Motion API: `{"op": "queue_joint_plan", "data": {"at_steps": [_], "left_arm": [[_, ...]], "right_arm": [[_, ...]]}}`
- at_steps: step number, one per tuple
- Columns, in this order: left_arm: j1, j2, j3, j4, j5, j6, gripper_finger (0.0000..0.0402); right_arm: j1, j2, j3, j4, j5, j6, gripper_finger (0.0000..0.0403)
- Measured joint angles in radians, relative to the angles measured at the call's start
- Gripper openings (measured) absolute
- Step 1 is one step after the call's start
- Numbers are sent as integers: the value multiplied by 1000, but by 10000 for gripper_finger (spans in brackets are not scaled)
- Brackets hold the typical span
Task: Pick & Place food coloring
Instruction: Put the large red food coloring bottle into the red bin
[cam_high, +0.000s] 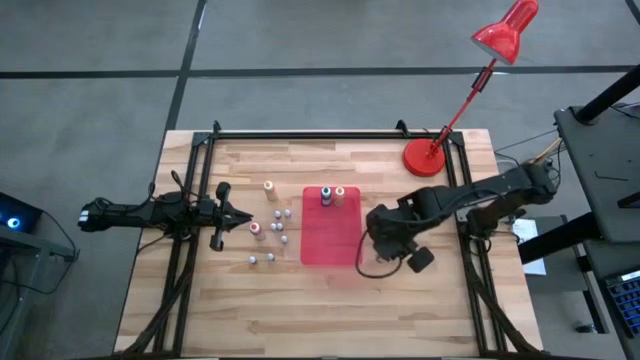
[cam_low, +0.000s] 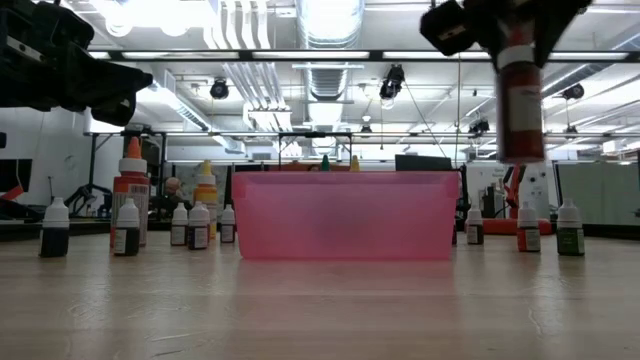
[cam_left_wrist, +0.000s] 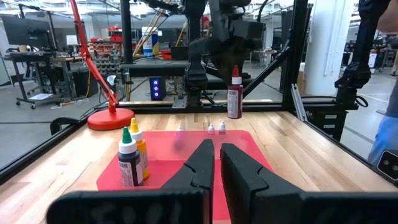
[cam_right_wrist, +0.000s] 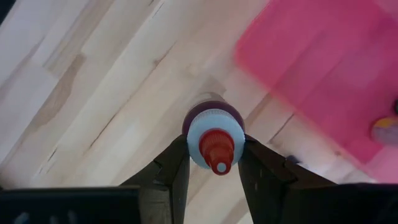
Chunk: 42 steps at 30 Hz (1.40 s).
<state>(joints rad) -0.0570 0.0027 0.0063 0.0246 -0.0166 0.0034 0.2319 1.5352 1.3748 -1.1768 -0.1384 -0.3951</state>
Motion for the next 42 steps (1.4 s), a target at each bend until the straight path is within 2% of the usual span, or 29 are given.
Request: {"op": "queue_joint_plan", "data": {"at_steps": [12, 29, 42], "left_arm": [[0, 0, 0, 0, 0, 0, 3], [0, 0, 0, 0, 0, 0, 3], [0, 0, 0, 0, 0, 0, 3]], "right_arm": [[-118, 82, 135, -2, -1, 55, 111], [-312, 84, 143, 4, 2, -21, 110], [-387, 128, 155, 2, 0, 5, 111]]}}
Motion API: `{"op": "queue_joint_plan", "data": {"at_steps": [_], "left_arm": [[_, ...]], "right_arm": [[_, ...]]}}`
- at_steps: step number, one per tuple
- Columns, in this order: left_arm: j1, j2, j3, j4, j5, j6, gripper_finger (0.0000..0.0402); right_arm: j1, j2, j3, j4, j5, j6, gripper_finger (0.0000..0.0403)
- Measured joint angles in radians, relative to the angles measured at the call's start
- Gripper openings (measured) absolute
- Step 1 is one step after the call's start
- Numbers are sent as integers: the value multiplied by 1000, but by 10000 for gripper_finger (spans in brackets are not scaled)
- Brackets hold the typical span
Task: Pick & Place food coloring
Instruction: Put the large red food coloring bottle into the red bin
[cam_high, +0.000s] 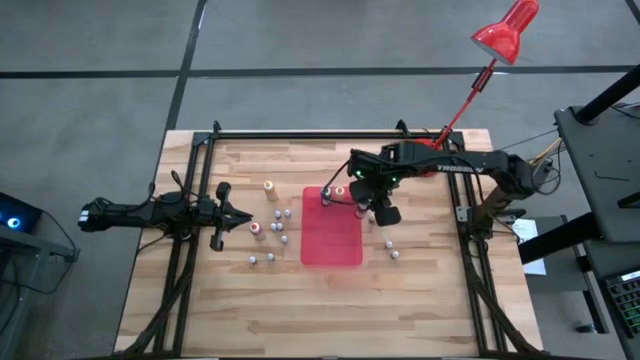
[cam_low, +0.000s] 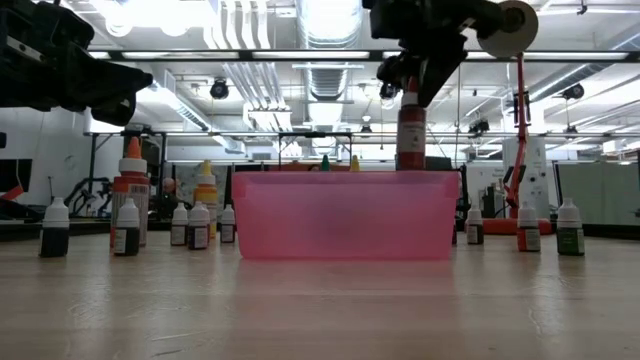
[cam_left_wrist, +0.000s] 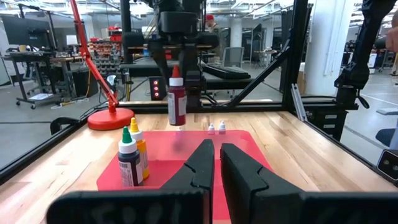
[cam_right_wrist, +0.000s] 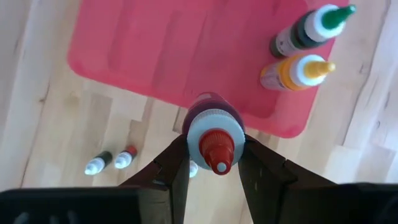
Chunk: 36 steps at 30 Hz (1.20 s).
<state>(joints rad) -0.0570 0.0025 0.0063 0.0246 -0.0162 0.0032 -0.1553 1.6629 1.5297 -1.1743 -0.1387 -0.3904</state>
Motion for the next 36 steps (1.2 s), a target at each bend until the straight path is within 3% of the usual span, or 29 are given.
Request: {"op": "queue_joint_plan", "data": {"at_steps": [15, 36], "left_arm": [[0, 0, 0, 0, 0, 0, 3], [0, 0, 0, 0, 0, 0, 3]], "right_arm": [[-66, 135, 177, -63, 0, 23, 110], [-126, 200, 175, -59, 3, -6, 111]]}}
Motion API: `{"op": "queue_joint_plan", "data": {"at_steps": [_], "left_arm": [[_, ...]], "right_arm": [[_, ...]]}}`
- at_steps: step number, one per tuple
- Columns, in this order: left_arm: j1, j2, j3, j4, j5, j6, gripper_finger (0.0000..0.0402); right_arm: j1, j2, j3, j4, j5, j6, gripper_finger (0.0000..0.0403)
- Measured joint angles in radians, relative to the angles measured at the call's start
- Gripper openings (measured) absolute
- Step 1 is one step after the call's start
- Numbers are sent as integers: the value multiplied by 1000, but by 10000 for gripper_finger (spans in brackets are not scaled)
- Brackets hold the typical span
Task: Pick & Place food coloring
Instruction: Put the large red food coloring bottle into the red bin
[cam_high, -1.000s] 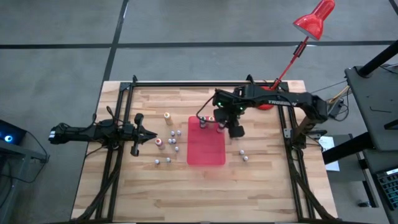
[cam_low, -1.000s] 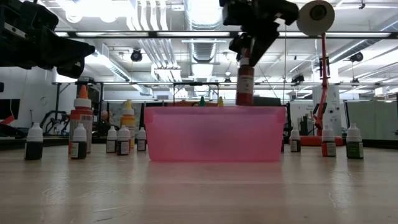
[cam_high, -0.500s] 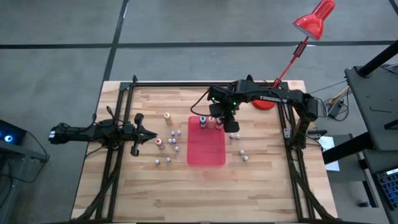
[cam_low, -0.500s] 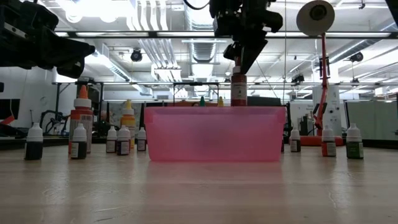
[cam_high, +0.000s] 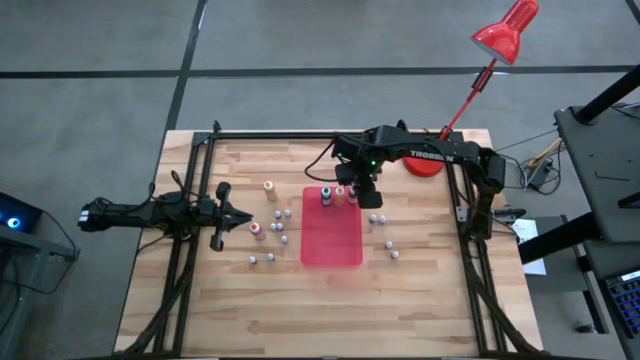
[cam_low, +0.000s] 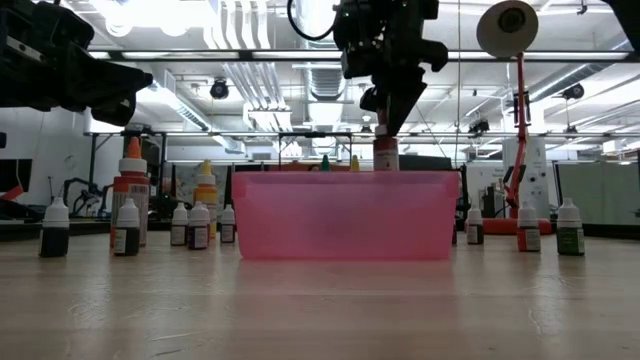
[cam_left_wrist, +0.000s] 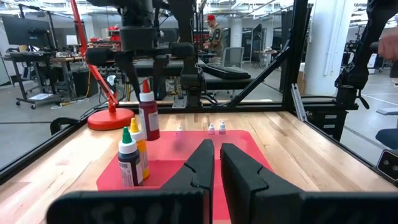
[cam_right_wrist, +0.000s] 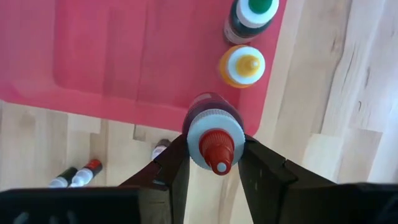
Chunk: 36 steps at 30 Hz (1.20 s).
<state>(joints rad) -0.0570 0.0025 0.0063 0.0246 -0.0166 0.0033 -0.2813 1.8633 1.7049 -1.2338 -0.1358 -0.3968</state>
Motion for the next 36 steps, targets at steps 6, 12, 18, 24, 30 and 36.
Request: {"op": "queue_joint_plan", "data": {"at_steps": [6, 12, 18, 24, 30, 36], "left_arm": [[0, 0, 0, 0, 0, 0, 3], [0, 0, 0, 0, 0, 0, 3], [0, 0, 0, 0, 0, 0, 3], [0, 0, 0, 0, 0, 0, 3], [0, 0, 0, 0, 0, 0, 3], [0, 0, 0, 0, 0, 0, 3]], "right_arm": [[-12, 0, -12, 35, -1, 1, 111], [-21, 0, -32, 47, 4, 4, 111], [-21, 0, -50, 82, 4, 4, 111], [-22, 0, -89, 108, 4, 4, 111], [-28, 0, -102, 140, 5, 13, 111], [-37, 0, -109, 161, 5, 27, 111]]}}
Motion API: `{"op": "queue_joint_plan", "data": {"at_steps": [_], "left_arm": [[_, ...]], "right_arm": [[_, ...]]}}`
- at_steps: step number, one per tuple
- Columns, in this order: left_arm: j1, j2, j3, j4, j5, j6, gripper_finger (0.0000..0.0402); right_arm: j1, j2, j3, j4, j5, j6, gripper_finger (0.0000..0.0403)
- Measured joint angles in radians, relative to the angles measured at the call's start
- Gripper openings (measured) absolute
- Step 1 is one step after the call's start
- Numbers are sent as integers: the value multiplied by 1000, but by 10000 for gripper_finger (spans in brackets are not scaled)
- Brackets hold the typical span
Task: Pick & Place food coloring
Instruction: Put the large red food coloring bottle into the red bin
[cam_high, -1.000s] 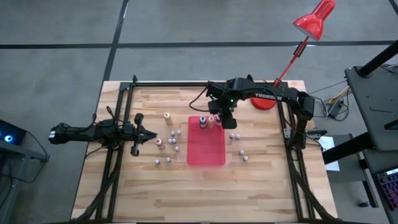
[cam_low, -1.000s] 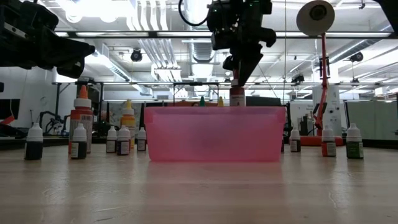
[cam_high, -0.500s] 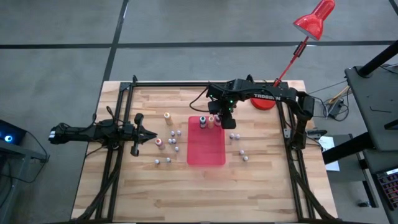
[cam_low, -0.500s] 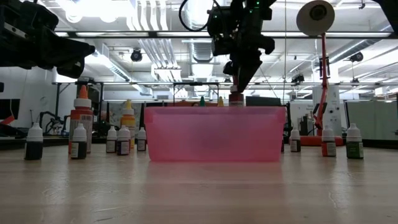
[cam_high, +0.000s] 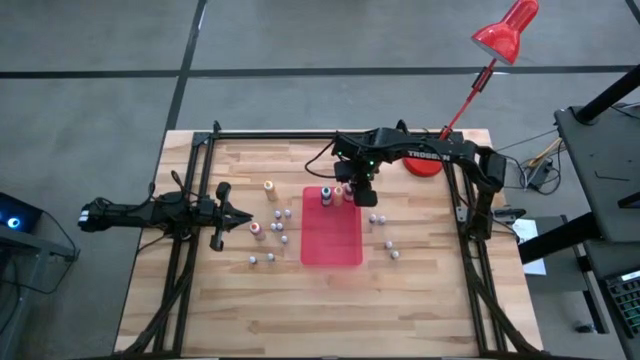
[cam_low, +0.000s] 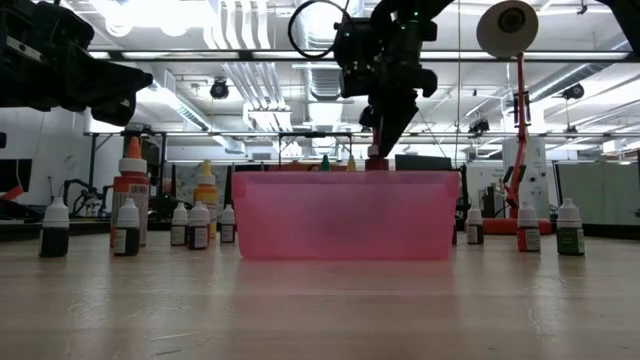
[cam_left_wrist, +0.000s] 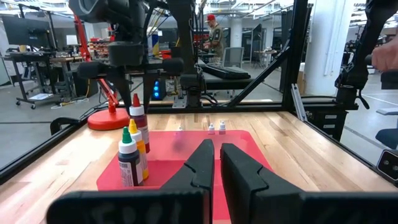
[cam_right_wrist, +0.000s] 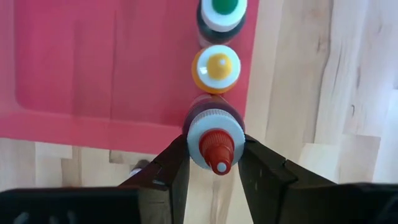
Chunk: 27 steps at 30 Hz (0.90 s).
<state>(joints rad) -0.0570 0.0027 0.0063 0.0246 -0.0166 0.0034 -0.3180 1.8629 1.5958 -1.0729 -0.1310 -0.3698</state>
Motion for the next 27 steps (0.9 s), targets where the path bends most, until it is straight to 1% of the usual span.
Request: {"op": "queue_joint_plan", "data": {"at_steps": [12, 27], "left_arm": [[0, 0, 0, 0, 0, 0, 3], [0, 0, 0, 0, 0, 0, 3]], "right_arm": [[-2, 0, -63, 35, 0, 4, 111], [-4, 0, -99, 91, 0, 4, 111]]}}
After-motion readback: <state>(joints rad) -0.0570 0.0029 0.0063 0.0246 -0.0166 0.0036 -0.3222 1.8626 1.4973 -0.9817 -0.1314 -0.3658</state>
